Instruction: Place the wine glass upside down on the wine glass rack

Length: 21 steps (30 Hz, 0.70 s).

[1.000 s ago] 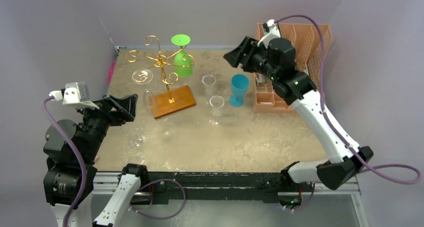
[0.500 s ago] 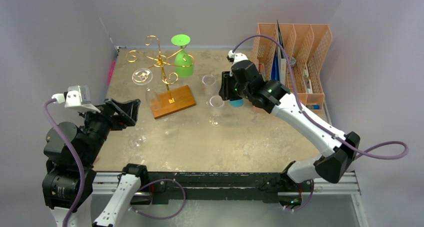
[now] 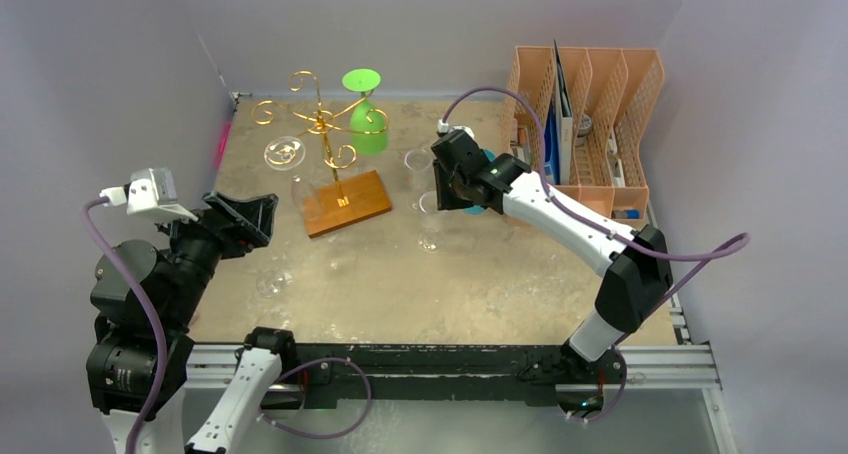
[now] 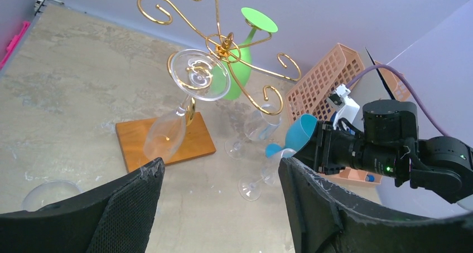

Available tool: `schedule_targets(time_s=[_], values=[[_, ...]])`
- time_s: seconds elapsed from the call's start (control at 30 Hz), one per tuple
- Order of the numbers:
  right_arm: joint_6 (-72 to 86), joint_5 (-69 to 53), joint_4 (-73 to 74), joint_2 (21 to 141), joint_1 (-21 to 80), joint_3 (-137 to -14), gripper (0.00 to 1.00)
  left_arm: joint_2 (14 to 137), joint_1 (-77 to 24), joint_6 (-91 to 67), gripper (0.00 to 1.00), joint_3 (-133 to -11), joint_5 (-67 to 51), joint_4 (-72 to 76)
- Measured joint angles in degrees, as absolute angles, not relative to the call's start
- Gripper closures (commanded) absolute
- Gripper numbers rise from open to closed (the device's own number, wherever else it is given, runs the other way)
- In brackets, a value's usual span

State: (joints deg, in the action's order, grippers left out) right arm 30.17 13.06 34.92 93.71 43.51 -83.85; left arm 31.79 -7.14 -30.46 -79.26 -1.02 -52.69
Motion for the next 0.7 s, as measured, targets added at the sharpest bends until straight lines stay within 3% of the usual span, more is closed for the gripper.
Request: schedule_targets(time_s=[0.2,0.37,0.47,0.7], values=[[29.8,14.9,37.3,93.8,44.5,-84.5,0.74,32.0,-7.1,-30.5,0.26,-79.0,-0.7,-50.8],[28.0,17.0,39.8,94.3,45.5,-86.9,0.90,32.0,-7.1,-30.6,0.27,-78.5,-0.8,-50.2],[26.5,18.4,40.9,94.2,45.9,-87.1,0.95,32.2,-7.1,-30.7,0.27,-78.6,-1.5,-50.3],[23.2,19.9,41.7,94.0,46.4,-87.1,0.92,33.2,-7.1,-31.1,0.30,-80.8,-4.6,-50.5]])
